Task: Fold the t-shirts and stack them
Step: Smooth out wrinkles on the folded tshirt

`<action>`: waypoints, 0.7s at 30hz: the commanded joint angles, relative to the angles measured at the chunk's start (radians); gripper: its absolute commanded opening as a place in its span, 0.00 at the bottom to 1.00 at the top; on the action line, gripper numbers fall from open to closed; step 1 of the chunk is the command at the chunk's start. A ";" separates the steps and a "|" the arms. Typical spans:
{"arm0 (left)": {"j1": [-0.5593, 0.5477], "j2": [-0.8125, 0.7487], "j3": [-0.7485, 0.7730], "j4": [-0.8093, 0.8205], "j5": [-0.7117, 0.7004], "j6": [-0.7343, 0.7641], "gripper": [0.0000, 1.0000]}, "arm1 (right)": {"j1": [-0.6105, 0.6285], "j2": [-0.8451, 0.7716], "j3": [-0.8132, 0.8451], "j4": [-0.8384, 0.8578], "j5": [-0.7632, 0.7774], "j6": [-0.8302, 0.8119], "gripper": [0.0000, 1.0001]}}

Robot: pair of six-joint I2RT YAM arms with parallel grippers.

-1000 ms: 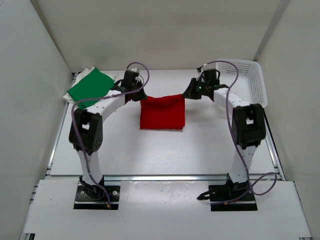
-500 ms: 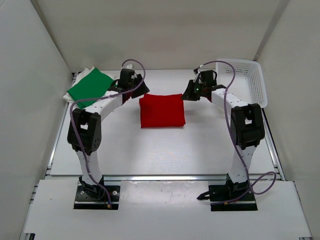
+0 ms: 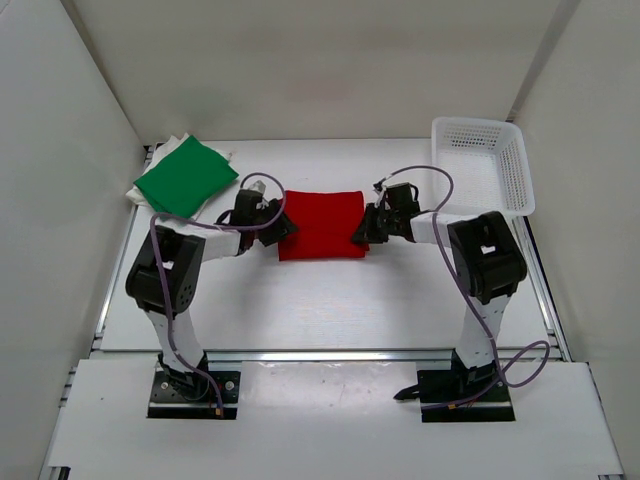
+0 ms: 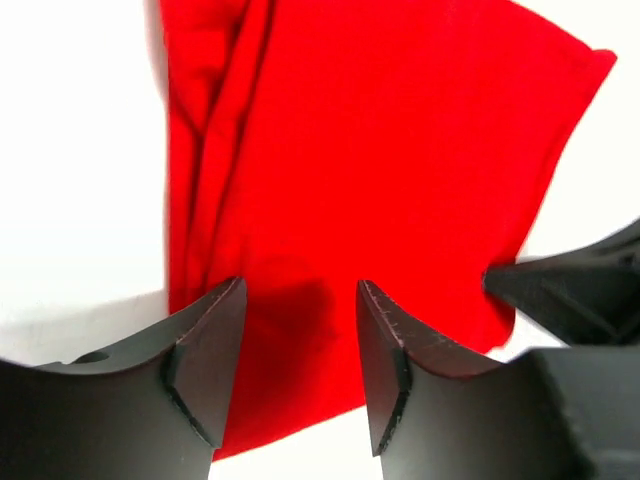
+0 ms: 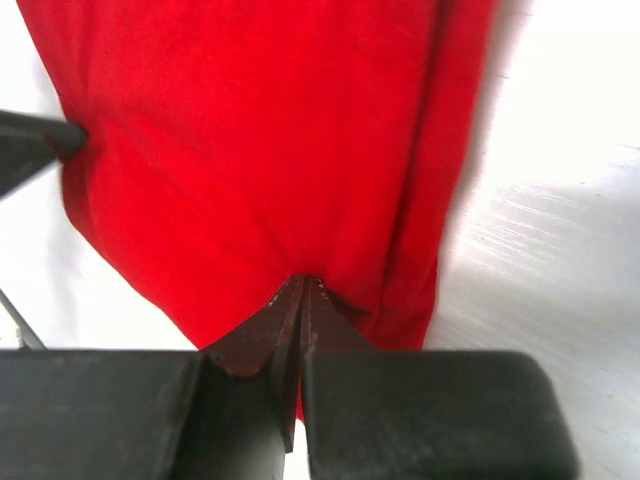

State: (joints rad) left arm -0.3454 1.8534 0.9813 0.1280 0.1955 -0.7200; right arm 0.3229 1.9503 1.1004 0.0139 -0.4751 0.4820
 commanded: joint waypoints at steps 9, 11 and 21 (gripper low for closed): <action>0.057 -0.310 -0.228 0.150 0.042 -0.050 0.99 | -0.015 -0.106 -0.043 0.063 -0.049 -0.003 0.17; 0.075 -0.335 -0.245 0.136 0.024 -0.026 0.98 | -0.008 -0.136 -0.039 0.066 -0.068 -0.005 0.28; 0.078 -0.169 -0.193 0.027 -0.045 0.067 0.86 | 0.033 -0.384 -0.148 0.156 -0.046 0.059 0.50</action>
State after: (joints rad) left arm -0.2703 1.6417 0.7532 0.1860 0.1589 -0.6884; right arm 0.3363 1.6699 0.9894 0.0933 -0.5289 0.5209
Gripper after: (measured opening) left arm 0.884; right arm 0.493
